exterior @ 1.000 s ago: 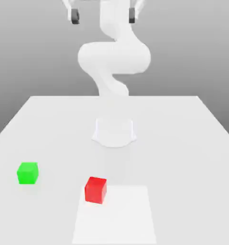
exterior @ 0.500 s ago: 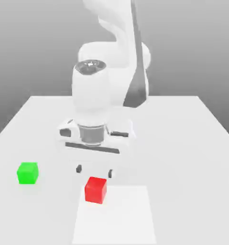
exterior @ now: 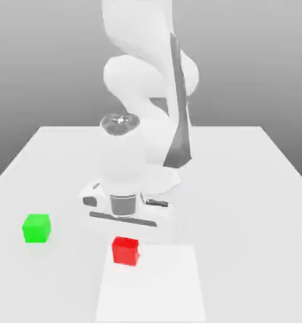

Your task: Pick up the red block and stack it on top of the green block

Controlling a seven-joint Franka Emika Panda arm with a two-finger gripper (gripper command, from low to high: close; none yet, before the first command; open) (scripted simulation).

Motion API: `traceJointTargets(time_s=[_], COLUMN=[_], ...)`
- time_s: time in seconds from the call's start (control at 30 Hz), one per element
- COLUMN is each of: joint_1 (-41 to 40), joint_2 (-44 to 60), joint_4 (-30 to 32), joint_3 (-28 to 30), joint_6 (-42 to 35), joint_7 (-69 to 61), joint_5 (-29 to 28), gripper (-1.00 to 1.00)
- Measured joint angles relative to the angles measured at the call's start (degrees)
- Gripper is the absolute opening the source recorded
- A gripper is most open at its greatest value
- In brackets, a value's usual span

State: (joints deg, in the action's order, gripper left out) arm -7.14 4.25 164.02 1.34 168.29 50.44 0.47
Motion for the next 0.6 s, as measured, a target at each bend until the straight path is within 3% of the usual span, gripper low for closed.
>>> traceJointTargets(time_s=[0.13,0.6], joint_1=[-1.9,-21.6], joint_2=[-7.3,-12.1], joint_4=[0.8,-3.2], joint_3=[0.3,16.6], joint_6=[-6.4,-15.0], joint_7=[0.6,6.1], joint_5=[-0.8,-5.7], gripper=[-1.0,-1.0])
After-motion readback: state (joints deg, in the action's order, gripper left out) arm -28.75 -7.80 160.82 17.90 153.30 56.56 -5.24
